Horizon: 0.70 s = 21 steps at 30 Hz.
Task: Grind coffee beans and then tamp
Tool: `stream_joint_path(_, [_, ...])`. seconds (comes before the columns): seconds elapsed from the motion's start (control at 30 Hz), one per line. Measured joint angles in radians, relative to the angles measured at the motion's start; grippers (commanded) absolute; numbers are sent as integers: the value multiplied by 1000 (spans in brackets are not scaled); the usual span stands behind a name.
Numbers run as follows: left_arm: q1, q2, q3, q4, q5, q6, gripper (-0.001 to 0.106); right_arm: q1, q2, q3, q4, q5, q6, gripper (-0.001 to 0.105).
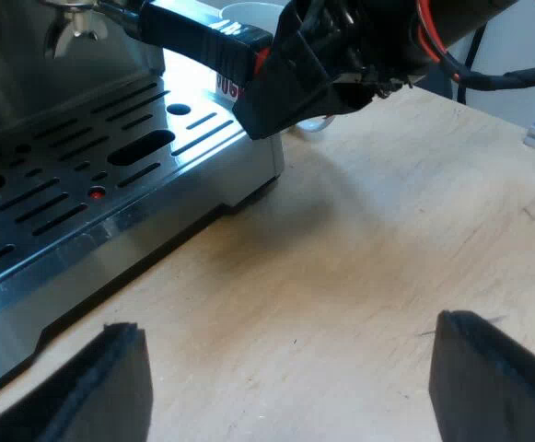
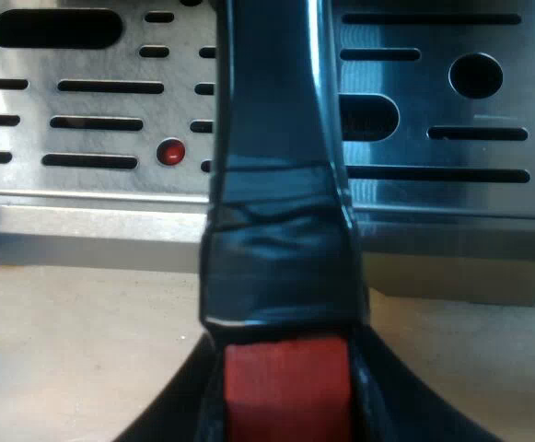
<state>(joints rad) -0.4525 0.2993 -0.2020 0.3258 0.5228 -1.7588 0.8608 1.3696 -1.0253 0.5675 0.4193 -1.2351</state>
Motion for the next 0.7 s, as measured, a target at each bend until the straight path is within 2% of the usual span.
stream_joint_path(0.7, [0,0,0,0,0,0,65,0,0,0,0,10,0,0])
